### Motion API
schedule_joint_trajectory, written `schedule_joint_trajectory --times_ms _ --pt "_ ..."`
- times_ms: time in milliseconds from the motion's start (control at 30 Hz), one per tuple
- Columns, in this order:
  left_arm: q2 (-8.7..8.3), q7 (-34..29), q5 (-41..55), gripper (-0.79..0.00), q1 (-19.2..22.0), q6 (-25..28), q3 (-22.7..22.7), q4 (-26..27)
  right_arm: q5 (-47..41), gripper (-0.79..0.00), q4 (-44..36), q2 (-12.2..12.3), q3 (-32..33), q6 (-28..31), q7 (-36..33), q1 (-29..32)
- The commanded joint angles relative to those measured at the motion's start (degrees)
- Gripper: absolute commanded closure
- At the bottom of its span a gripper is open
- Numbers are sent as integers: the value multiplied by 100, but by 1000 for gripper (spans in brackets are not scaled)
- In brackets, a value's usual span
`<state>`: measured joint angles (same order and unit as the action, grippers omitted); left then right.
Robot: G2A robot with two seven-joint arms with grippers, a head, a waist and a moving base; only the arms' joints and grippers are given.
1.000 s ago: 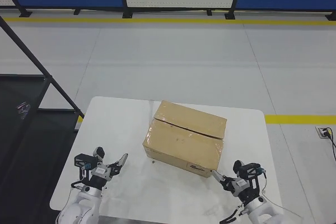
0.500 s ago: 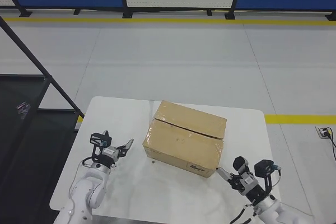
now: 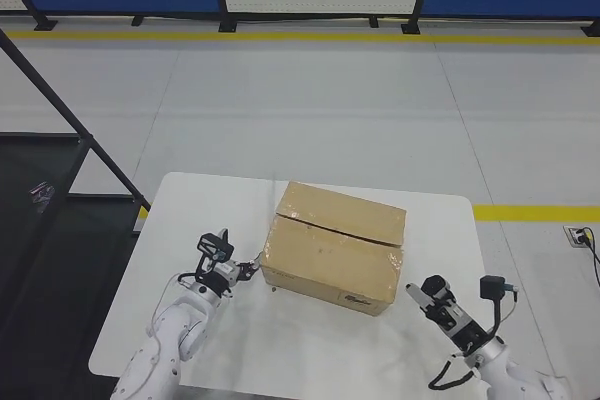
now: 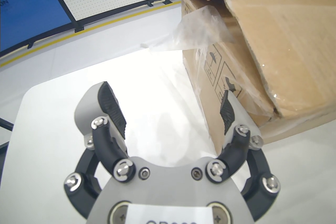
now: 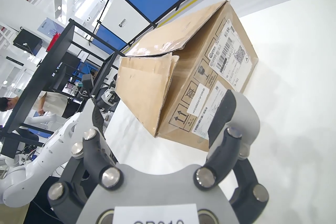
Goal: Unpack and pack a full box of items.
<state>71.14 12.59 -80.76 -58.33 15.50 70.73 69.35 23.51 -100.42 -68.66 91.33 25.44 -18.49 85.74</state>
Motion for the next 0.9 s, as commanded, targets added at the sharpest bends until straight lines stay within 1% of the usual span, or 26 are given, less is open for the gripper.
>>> schedule_joint_trajectory --times_ms 0,267,567,700,867 --pt "-3 33 -19 -785 -48 35 -7 47 -7 -785 20 5 -16 22 -33 -28" --pt "-34 147 -39 -785 -339 217 40 373 -4 -785 118 26 -72 54 -137 -161" --pt "-54 173 -18 -785 -621 233 100 731 -51 -785 224 48 -98 115 -175 -275" --pt "-63 191 -102 -785 -768 -127 203 828 -71 -785 263 57 -116 128 -181 -307" --pt "-93 291 279 -785 -1074 -437 593 880 -96 -785 303 71 -99 177 -164 -318"
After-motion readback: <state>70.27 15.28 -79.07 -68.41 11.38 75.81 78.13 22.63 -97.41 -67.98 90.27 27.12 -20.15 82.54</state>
